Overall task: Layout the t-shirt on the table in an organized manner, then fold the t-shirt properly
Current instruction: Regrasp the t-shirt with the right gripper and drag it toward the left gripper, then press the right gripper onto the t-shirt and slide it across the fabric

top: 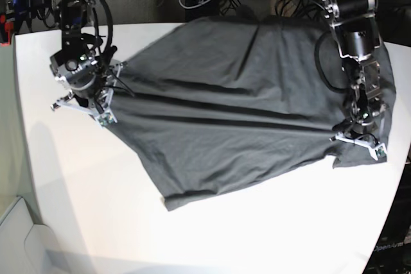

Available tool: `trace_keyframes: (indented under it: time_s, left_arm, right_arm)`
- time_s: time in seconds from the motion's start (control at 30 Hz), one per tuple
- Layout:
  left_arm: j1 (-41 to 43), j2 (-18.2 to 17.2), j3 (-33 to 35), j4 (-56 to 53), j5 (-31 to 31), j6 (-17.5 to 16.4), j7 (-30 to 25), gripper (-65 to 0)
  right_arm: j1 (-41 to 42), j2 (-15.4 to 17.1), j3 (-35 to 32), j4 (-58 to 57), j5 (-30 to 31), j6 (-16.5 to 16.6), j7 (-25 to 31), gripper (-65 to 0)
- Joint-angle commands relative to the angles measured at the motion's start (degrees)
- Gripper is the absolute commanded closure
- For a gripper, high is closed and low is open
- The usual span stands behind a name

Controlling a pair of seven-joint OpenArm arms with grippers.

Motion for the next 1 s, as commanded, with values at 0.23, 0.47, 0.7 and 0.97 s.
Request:
trace_keyframes:
  time_s: [0.23,0.47,0.7,0.97]
  left_arm:
    - [-0.5,-0.5,0.1,0.3,0.1,0.3,1.2,-0.3]
    - [-0.2,-0.9,-0.2,0.3,0.4,0.2,1.2,-0.3]
    - [-0.2,-1.8,-0.2,0.3,0.3,0.2,1.2,-0.3]
    - [-0.5,-2.1,-0.3,0.3,0.4,0.2,1.1,-0.3]
  right_arm:
    - [13.2,-4.2,-6.3,-2.7,-0.1,-0.4,0.6,0.0]
    - [20.7,-10.6,-7.8,-19.3,-0.2,-0.4,1.2,0.0]
    - [16.9,-11.5,-8.0,-22.4,-0.1,-0.4,0.9,0.0]
    - [7.1,-9.9,-17.9,-13.9,-0.2,-0.4,0.7,0.0]
